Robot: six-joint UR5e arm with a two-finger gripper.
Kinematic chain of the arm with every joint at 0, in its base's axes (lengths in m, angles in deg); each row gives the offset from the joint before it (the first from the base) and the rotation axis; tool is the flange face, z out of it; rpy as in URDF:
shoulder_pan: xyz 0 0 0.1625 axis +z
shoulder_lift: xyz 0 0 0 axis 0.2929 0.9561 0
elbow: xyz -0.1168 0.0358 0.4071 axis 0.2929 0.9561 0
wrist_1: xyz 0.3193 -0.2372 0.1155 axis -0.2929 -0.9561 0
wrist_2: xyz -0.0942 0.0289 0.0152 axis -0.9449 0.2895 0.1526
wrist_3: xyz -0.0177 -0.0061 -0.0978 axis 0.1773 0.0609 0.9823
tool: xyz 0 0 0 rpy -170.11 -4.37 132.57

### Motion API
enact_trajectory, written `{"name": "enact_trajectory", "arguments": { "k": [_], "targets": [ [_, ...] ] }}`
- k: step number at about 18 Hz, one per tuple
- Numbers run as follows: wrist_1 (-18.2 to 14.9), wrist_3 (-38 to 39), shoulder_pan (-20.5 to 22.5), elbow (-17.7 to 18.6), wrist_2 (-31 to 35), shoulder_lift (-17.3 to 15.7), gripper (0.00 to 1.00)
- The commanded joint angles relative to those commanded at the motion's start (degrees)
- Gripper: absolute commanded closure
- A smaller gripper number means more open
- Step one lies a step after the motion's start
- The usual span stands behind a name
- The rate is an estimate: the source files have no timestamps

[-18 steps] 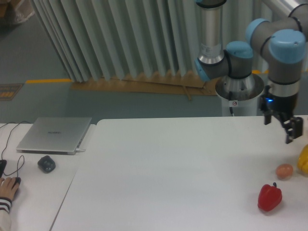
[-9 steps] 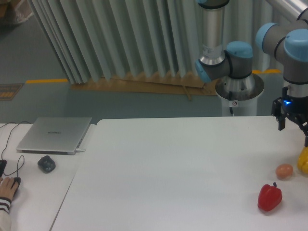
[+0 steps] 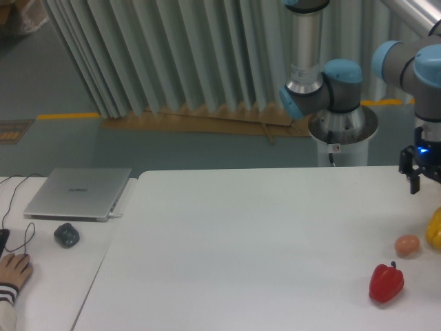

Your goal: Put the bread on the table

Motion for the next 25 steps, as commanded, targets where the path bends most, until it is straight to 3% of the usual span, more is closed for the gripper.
{"name": "enact_trajectory", "arguments": {
  "k": [6,12,17,21,25],
  "targets": [
    [0.0,-7.65,4.05,-0.18,-0.09,1.23,0.0],
    [-0.09,-6.95,11.25,-0.35,0.09,3.95,0.0],
    [0.35,-3.09,15.65,-1.76,-0.26,4.66,0.0],
    [2.45,7.25,16.18,-1.85,-1.93,5.54,0.0],
    [2.99,8.26,16.1,-1.76,-3.68,6.85,0.0]
  ]
}}
